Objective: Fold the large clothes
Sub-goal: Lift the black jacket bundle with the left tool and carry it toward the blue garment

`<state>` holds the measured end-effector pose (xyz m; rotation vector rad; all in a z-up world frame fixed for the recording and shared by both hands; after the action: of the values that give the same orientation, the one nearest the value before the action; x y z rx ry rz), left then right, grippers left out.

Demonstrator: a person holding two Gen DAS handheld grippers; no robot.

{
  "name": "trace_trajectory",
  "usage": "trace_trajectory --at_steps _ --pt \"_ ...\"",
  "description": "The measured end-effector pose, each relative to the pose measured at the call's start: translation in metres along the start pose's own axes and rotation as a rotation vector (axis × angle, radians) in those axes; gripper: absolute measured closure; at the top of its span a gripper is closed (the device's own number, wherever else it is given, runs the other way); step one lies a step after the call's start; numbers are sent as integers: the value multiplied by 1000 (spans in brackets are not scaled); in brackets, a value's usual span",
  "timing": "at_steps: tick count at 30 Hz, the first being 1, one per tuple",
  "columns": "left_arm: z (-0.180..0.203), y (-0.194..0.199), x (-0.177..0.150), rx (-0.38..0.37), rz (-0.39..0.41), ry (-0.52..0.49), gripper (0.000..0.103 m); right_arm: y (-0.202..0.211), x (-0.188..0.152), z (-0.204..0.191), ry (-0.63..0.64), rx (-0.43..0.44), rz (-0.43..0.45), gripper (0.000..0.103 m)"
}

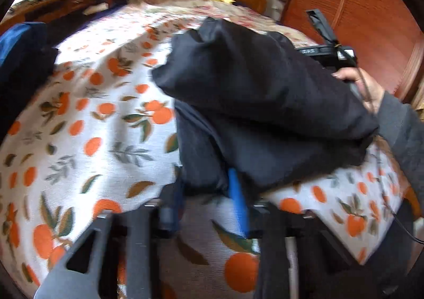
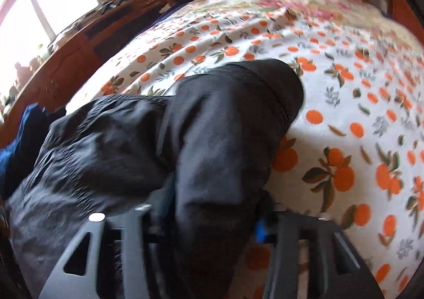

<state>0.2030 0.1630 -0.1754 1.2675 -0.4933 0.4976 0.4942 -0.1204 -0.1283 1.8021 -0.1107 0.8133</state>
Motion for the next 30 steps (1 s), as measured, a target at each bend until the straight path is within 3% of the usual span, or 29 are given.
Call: trace_trajectory --at_steps 3,11,20,25,30 --pt "-2 9 4 -37 13 9 88 23 -2 -10 30 -12 47 72" --pt "-4 74 15 13 153 -14 92 90 -10 -73 109 -81 171 80" --pt "-81 181 32 126 302 17 93 119 9 -194 262 -71 248 86" --pt "-133 266 52 249 409 35 93 128 41 -275 311 -25 309 86" --pt "-197 327 59 440 447 82 93 124 82 -360 363 54 354 86"
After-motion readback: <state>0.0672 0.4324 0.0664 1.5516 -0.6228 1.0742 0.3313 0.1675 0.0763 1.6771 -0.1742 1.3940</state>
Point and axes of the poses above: each gripper's, at about its wrist camera, not at the fingertips, and y roughly against the way its jaws point, z to its right, x to its top, the point moved 1 cm from there along -y, roughly the way its jaws point, and after that the axes turned 4 degrees about -z, right-handed, at the moved point
